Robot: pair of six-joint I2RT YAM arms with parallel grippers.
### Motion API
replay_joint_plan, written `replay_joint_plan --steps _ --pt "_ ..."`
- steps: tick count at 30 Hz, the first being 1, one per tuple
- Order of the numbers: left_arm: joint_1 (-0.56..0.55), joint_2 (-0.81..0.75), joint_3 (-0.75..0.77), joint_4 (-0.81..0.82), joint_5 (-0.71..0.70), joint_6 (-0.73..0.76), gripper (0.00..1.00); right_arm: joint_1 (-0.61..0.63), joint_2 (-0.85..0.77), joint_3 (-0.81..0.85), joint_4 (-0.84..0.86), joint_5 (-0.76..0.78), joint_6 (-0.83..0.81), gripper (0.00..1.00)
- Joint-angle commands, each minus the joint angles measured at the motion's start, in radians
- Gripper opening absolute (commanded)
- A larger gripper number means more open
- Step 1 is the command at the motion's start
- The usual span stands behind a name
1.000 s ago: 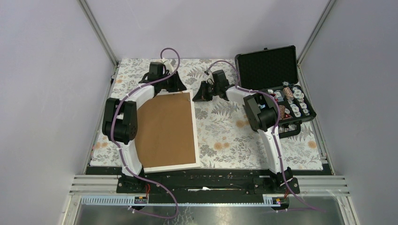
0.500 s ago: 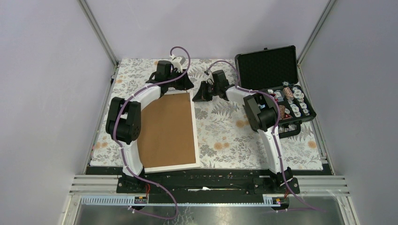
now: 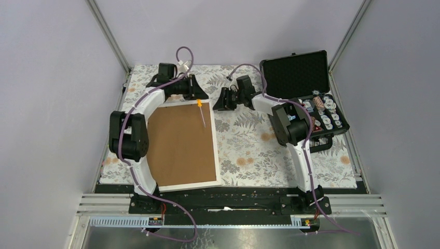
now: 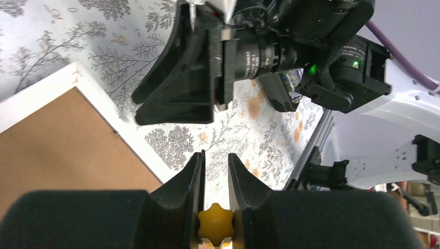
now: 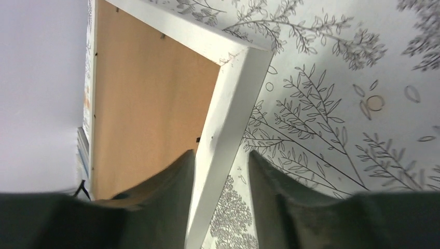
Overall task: Take the photo out of the frame
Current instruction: Release the photo frame item from the photo frame, then adjust the screwdriver.
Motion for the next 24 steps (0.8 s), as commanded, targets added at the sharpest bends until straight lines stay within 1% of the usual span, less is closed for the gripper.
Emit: replay_joint_plan --steps 1,4,7,10,14,18,24 --pt "0.052 -0.092 0.02 -0.018 0.072 -0.057 0.0 -0.021 -0.149 0.0 0.013 -0.041 -0.113 0.58" --pt "0.073 -0.105 -0.005 -0.002 0.042 -0.093 0.0 -0.02 -0.204 -0.008 0.016 -0.103 -0.16 0.69" --pt "0.086 -0.113 -0.028 0.04 0.022 -0.157 0.0 -0.007 -0.269 -0.015 0.019 -0.213 -0.215 0.76" --pt "0.093 -0.121 -0.057 0.122 0.002 -0.248 0.0 0.037 -0.338 -0.043 0.016 -0.283 -0.285 0.81" --pt "0.095 -0.127 -0.098 0.215 -0.031 -0.348 0.0 0.105 -0.384 -0.052 -0.041 -0.303 -0.364 0.83" --pt "0.096 -0.14 -0.149 0.337 -0.018 -0.439 0.0 0.161 -0.365 -0.024 -0.111 -0.221 -0.447 0.84" --pt "0.095 -0.174 -0.198 0.432 0.022 -0.518 0.0 0.186 -0.306 0.053 -0.227 -0.097 -0.503 0.77"
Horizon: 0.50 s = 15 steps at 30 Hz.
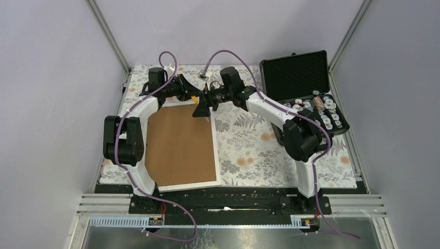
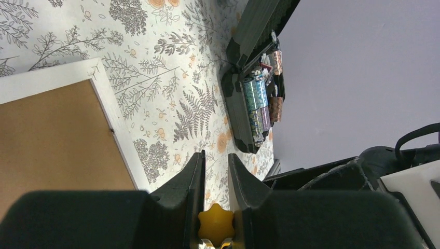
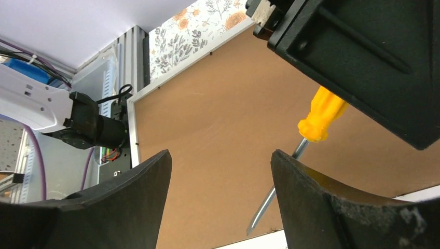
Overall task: Take the photo out of the frame
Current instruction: Adjust the screwdriver.
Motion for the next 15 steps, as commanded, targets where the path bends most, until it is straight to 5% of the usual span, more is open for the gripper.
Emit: replay_joint_plan --steps 1,4,15 --pt "0.007 -0.094 -0.023 0.153 0.049 -0.107 0.0 -0.005 0.033 0.072 -0.102 0.135 -0.091 0.74" --pt "0.006 -0.12 -0.054 0.178 0.055 -0.125 0.0 -0.001 0.042 0.089 -0.141 0.199 -0.141 0.67" --pt "0.03 -0.143 -0.069 0.094 0.012 -0.054 0.0 -0.034 -0.031 0.046 -0.149 0.207 -0.139 0.68"
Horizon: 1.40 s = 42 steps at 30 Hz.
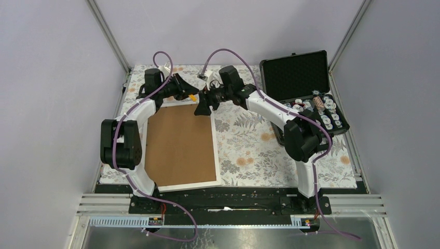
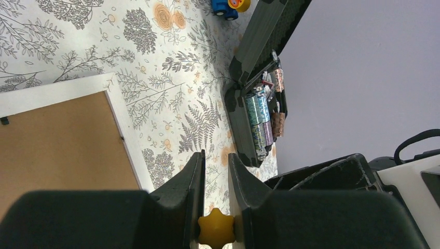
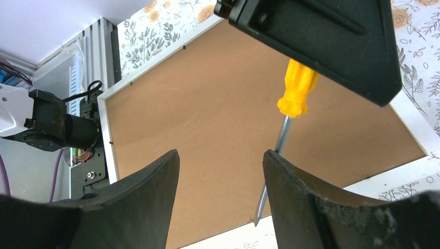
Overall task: Take the photo out of the frame
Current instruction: Adjust the screwdriver.
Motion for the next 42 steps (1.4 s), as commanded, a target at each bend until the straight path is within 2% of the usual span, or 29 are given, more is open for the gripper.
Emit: replay_joint_plan --steps 1,11,12,17,18,19,20,21,26,29,33,42 --pt "0.014 -0.087 -0.001 -0.004 0.067 -0.015 0.0 -0.049 -0.044 -0.02 -0.033 0.095 -0.032 0.68" --pt "0.0 -0.089 -0.022 0.119 0.125 -0.103 0.0 -0.035 0.028 0.023 -0.057 0.126 -0.034 0.69" --pt "-0.002 -0.094 -0.026 0.13 0.127 -0.11 0.0 -0.032 0.035 0.027 -0.057 0.123 -0.04 0.64" --pt "-0.004 -0.106 -0.013 0.077 0.126 -0.068 0.0 -0.027 0.031 0.036 -0.061 0.064 -0.084 0.15" --pt "-0.004 -0.108 0.002 0.036 0.13 -0.032 0.04 -0.026 0.023 0.032 -0.066 0.049 -0.112 0.04" --pt "-0.004 -0.11 0.02 -0.008 0.139 0.013 0.12 -0.026 0.013 0.026 -0.076 0.037 -0.146 0.0" --pt "-0.002 -0.107 0.045 -0.069 0.159 0.088 0.26 -0.028 0.002 0.02 -0.089 0.02 -0.184 0.0" --pt "0.003 -0.098 0.096 -0.189 0.197 0.165 0.33 -0.03 -0.008 0.016 -0.107 -0.008 -0.237 0.0" --pt "0.019 -0.023 0.327 -0.825 0.362 0.755 0.57 -0.039 -0.038 0.017 -0.243 -0.131 -0.388 0.0" --pt "0.018 0.012 0.401 -1.103 0.396 1.067 0.66 -0.039 -0.034 0.028 -0.339 -0.204 -0.44 0.0" --pt "0.018 0.031 0.397 -1.222 0.404 1.228 0.66 -0.038 -0.029 0.032 -0.397 -0.26 -0.479 0.0" --pt "-0.009 0.033 0.351 -1.224 0.376 1.259 0.64 -0.034 -0.033 0.036 -0.419 -0.296 -0.494 0.0"
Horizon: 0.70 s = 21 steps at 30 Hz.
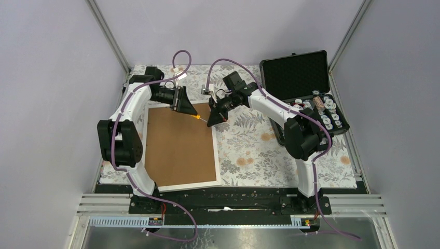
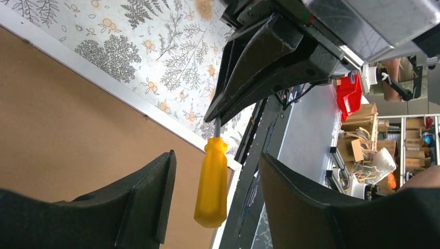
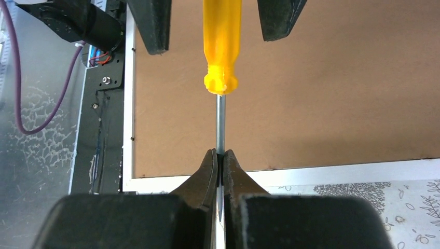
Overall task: Take the photo out of the frame
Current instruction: Adjust the screwdriver.
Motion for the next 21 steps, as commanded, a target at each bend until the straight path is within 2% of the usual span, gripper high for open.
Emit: replay_joint_plan --steps 1,9,18,21 --pt "-0.022 -0.003 -0.006 -0.027 0.023 0.08 0.63 0.001 -0.043 0.034 -0.027 -0.069 -0.035 0.0" --pt "-0.042 -0.001 -0.029 -0.002 0.003 0.075 0.46 0.003 -0.035 0.057 -0.055 -0.087 -0.048 0.0" --pt "-0.057 -0.01 -0.054 0.057 -0.013 0.04 0.35 0.007 -0.012 0.097 -0.089 -0.106 -0.062 0.0" --pt "-0.074 -0.012 -0.059 0.085 -0.01 0.013 0.35 0.015 -0.005 0.108 -0.093 -0.112 -0.066 0.0"
